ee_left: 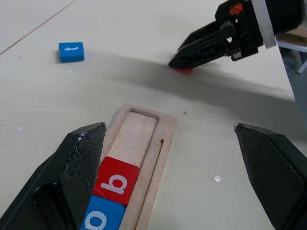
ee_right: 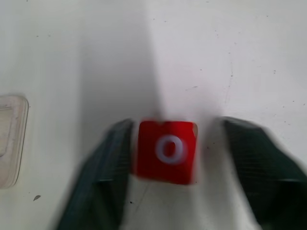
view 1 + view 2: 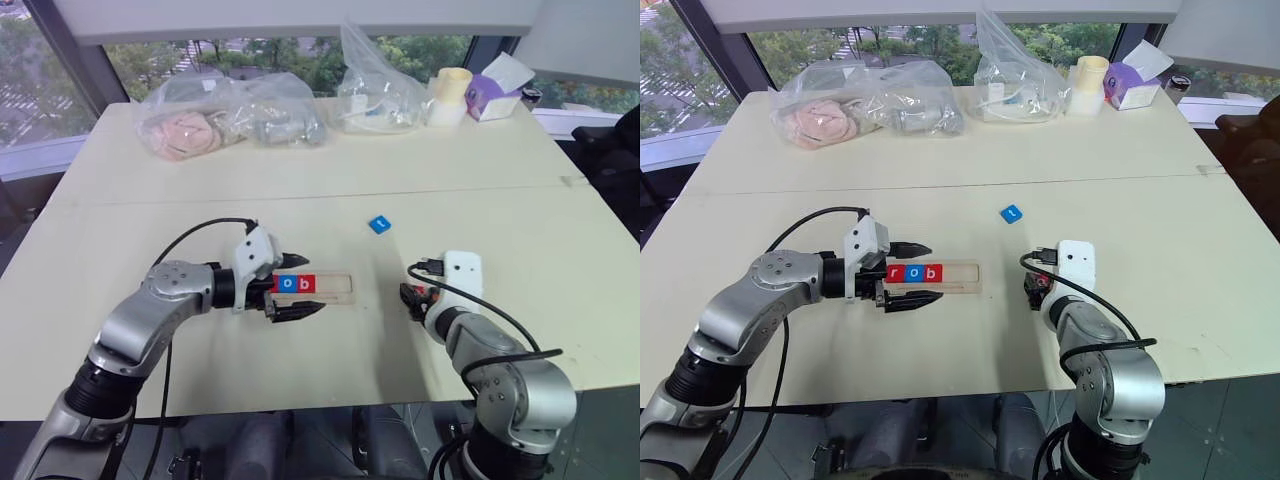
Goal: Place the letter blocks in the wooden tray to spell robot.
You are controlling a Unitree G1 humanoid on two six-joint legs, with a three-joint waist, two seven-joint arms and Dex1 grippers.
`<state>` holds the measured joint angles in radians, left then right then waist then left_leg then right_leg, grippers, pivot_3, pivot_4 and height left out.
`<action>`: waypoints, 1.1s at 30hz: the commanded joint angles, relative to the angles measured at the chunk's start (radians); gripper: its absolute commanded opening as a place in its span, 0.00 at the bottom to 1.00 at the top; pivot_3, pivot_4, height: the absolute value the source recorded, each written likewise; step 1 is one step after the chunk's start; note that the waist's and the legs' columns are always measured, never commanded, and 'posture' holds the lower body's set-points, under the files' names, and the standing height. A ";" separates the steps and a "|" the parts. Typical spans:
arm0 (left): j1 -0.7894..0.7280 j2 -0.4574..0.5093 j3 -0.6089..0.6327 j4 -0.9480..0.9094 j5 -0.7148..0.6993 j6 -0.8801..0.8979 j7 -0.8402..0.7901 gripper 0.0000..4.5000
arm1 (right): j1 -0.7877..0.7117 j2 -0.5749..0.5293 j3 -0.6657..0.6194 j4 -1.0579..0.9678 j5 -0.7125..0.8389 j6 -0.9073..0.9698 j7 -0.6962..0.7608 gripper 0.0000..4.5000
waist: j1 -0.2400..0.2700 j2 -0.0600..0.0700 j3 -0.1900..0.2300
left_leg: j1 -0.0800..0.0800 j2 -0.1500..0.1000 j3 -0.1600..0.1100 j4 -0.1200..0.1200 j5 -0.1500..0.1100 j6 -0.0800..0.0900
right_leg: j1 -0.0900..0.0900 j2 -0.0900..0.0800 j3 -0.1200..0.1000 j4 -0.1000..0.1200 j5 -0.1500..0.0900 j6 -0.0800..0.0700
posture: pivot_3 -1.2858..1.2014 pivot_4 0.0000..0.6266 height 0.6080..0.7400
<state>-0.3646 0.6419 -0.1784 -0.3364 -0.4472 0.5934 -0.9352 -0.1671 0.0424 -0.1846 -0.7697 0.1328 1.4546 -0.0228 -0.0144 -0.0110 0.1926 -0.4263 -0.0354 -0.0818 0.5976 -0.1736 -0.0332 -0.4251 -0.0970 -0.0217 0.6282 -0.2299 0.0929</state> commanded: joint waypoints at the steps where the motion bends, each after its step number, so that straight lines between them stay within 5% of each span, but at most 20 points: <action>1: -0.010 0.008 0.018 -0.010 0.003 -0.026 -0.013 1.00 | -0.031 0.049 -0.089 0.019 0.040 -0.082 0.033 1.00 | 0.000 0.000 0.000 | 0.000 0.000 0.000 0.000 0.000 0.000 | 0.000 0.000 0.000 0.000 0.000 0.000 | 0.52 0.24 1.00; 8: 0.011 0.072 0.091 -0.056 -0.097 0.030 -0.090 1.00 | -0.052 -0.303 -0.169 0.113 0.209 -0.330 0.385 1.00 | 0.000 0.001 0.001 | -0.001 0.000 0.001 -0.001 0.000 0.000 | 0.000 -0.001 0.000 -0.002 -0.002 0.003 | 0.52 0.24 1.00; 12: 0.048 0.171 0.113 -0.128 -0.174 0.093 -0.177 1.00 | 0.092 -0.591 -0.115 0.217 0.257 -0.663 0.802 1.00 | 0.001 0.001 0.001 | -0.002 0.000 0.001 -0.002 -0.001 0.001 | 0.001 0.000 -0.001 -0.005 -0.002 0.003 | 0.52 0.24 1.00; 15: 0.075 0.229 0.078 -0.130 -0.130 0.072 -0.206 1.00 | 0.125 -0.736 -0.063 0.411 0.215 -0.886 0.981 1.00 | -0.002 0.000 0.001 | -0.001 0.000 0.001 -0.002 -0.002 0.003 | 0.004 0.000 -0.002 -0.010 -0.002 0.004 | 0.52 0.24 1.00; 23: 0.084 0.218 0.086 -0.132 -0.121 0.077 -0.163 1.00 | 0.016 -0.832 0.121 0.765 0.093 -1.240 1.156 1.00 | 0.001 0.000 0.001 | 0.000 0.004 0.003 0.001 -0.002 0.003 | 0.006 -0.001 -0.002 -0.012 0.000 0.002 | 0.52 0.24 1.00; 30: 0.120 0.225 0.095 -0.163 -0.116 0.085 -0.128 1.00 | -0.090 -0.810 0.194 0.925 0.060 -1.353 1.192 1.00 | 0.002 0.000 0.001 | 0.000 0.003 0.003 0.000 -0.002 0.003 | 0.006 0.000 -0.002 -0.011 0.002 0.000 | 0.52 0.24 1.00; 33: 0.135 0.229 0.109 -0.180 -0.124 0.094 -0.116 1.00 | -0.102 -0.806 0.201 0.957 0.073 -1.381 1.220 0.81 | 0.004 0.000 0.001 | 0.000 0.003 0.003 0.000 -0.002 0.003 | 0.006 0.000 -0.002 -0.011 0.002 0.000 | 0.52 0.24 1.00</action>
<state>-0.2341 0.8612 -0.1011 -0.4839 -0.5581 0.6881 -1.0595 -0.2580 -0.7637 0.0193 0.1776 0.2010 0.0964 1.1889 -0.0108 -0.0115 0.1939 -0.4262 -0.0321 -0.0788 0.5980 -0.1753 -0.0307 -0.4186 -0.0970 -0.0238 0.6168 -0.2281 0.0927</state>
